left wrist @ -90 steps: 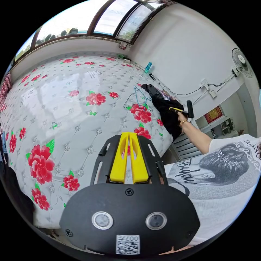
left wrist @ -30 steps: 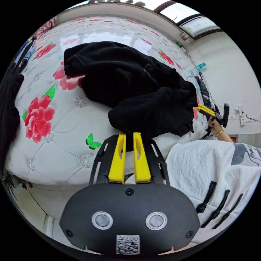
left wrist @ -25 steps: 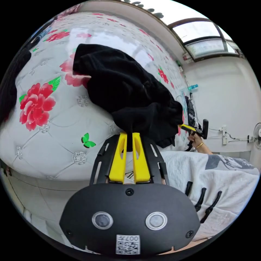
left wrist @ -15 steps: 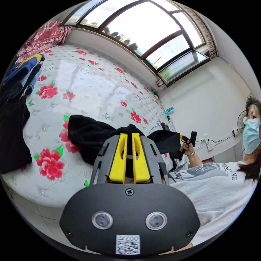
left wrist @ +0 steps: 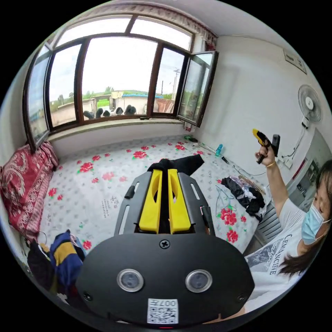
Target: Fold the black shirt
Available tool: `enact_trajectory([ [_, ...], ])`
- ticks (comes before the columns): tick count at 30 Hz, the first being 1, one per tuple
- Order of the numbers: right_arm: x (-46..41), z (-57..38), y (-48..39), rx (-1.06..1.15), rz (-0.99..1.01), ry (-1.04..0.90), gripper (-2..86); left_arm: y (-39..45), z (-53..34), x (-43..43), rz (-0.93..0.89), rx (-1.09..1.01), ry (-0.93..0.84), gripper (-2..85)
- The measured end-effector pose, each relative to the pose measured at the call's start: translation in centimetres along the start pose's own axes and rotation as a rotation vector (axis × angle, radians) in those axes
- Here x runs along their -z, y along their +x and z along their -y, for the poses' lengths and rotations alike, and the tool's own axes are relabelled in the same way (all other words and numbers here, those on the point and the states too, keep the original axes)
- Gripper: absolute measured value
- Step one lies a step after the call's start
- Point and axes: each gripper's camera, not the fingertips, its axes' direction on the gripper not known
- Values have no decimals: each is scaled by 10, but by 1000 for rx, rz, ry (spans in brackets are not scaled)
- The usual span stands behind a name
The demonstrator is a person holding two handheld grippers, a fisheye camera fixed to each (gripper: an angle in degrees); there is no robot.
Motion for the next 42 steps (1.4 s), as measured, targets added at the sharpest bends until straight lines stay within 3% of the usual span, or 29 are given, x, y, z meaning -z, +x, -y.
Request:
enact_trajectory([
  [2,-2,-16,-32,156,-152,-90,9,21,-13,4,31,-59,-61,1],
  [4,-23,-62,-49,262,-182,-201,25,37,-44,-6,39,-93,-110,1],
  [9,-124,-276,-41,199,-38,-649,89,61,-172,-29,-175,36,-118,1],
  [12,-170,-358,-35,125,23,-764,113,80,-237,-24,-187,121,-145,0],
  [17,-266,-415,-16,-74,277,-864,131,81,-300,26,-277,312,-42,-1],
  [20,-331,-425,-29,-16,362,-908,132,76,-317,67,-325,335,50,0],
  [25,-426,-427,-61,155,398,-988,126,77,-345,87,-292,359,30,2],
  [30,-485,-475,-68,222,441,-1215,79,64,-366,90,-320,413,31,4],
  [34,-471,-465,-57,201,490,-1208,36,49,-377,99,-280,464,8,4],
  [37,-431,-417,-28,93,567,-1095,16,30,-385,108,-250,530,17,4],
  [39,-376,-366,3,-27,683,-937,8,15,-385,115,-243,566,37,4],
  [42,-291,-313,42,-150,704,-765,3,3,-380,115,-257,580,51,4],
])
